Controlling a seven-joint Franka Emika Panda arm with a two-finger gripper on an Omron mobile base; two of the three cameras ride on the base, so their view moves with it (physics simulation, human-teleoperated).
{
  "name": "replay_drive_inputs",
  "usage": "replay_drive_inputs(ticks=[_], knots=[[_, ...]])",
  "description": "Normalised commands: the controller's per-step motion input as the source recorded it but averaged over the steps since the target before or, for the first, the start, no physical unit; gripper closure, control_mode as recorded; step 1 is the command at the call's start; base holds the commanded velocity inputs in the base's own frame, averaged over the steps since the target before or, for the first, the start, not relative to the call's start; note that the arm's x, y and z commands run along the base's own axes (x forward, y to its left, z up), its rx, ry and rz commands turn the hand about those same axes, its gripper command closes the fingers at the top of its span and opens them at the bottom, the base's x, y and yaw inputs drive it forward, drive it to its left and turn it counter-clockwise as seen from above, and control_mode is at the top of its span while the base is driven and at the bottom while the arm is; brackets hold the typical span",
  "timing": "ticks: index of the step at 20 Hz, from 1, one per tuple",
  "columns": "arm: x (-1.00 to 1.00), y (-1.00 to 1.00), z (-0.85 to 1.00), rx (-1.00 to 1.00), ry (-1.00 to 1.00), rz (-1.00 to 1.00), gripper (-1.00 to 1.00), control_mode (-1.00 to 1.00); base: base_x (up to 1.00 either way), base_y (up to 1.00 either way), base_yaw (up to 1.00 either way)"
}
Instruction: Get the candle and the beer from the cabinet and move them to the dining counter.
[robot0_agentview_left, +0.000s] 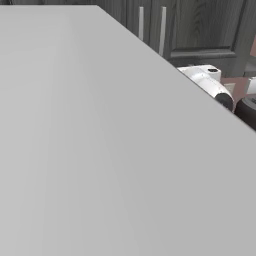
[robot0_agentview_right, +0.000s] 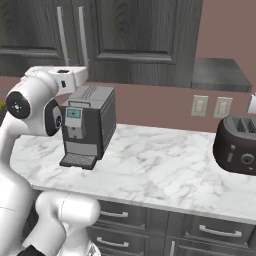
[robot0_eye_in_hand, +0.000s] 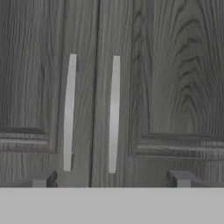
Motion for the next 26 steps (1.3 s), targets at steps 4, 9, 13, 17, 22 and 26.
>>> replay_drive_inputs(ticks=[4, 9, 13, 17, 22, 26], knots=[[0.56, 0.01, 0.00, 0.03, -0.08, 0.00, -1.00, -1.00, 0.00, 0.00, 0.00], [0.57, 0.03, 0.00, 0.01, -0.04, 0.00, -1.00, -1.00, 0.00, 0.00, 0.00], [0.59, 0.00, 0.06, 0.01, 0.00, 0.00, -1.00, -1.00, 0.00, 0.00, 0.00], [0.56, 0.00, 0.15, 0.00, 0.00, 0.00, -1.00, -1.00, 0.00, 0.00, 0.00], [0.53, 0.01, 0.09, 0.00, 0.00, 0.00, -1.00, -1.00, 0.00, 0.00, 0.00], [0.42, 0.00, 0.01, 0.00, 0.01, 0.00, -1.00, -1.00, 0.00, 0.00, 0.00]])
